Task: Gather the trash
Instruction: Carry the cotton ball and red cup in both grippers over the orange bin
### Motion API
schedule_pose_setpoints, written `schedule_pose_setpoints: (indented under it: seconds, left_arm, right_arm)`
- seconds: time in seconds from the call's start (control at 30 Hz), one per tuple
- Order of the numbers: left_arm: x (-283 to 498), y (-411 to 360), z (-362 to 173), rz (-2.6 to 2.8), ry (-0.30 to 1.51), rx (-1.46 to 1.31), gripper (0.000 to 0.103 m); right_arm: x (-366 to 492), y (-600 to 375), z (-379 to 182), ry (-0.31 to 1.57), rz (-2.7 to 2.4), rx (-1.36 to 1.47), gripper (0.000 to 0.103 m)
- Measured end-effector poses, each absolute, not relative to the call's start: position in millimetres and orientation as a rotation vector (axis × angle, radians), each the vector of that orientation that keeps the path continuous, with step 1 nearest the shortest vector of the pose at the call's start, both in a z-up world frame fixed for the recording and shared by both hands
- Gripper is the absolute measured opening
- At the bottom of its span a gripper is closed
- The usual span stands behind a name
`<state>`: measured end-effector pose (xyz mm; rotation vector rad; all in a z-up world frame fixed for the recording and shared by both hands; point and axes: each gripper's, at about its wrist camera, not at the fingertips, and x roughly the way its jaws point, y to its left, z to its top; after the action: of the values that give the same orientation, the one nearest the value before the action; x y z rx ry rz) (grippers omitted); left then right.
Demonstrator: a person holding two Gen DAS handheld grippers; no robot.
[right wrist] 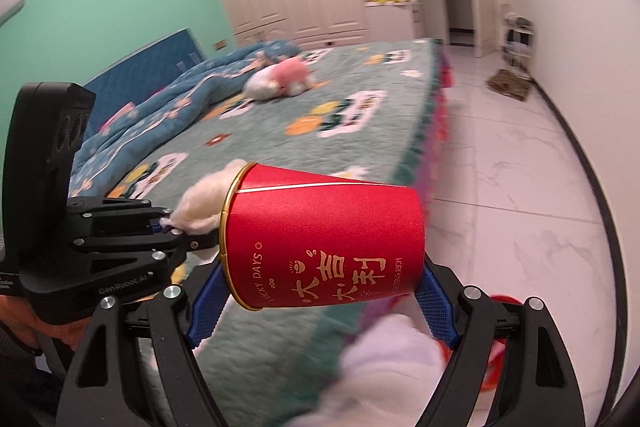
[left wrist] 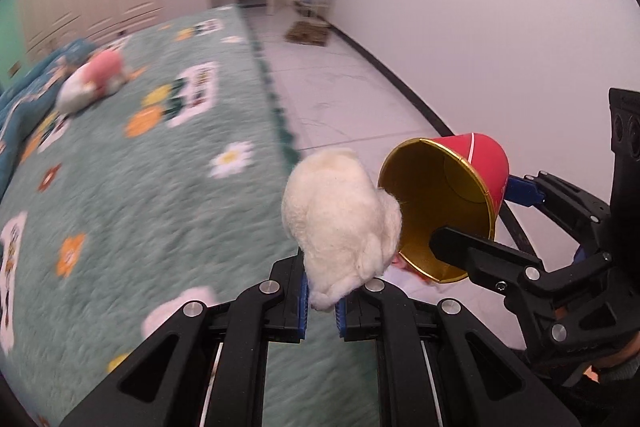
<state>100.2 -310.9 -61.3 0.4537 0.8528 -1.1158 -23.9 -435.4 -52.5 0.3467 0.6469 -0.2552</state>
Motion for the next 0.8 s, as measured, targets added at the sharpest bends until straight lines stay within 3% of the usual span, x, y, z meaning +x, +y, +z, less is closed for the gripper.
schedule_pose_setpoints:
  seconds: [0.4, 0.8]
  left_arm:
    - [45.1, -443.8, -107.2, -1.325, 0.919, 0.595, 0.011]
    - [35.0, -544.0, -200.5, -1.376, 1.087, 0.717, 0.012]
  right_arm:
    - [-124.6, -560.3, -97.4, 0.67, -0.556, 0.504, 0.081]
    - [-160.0, -639.8, -173.0, 0.738, -0.68, 0.638, 0.081]
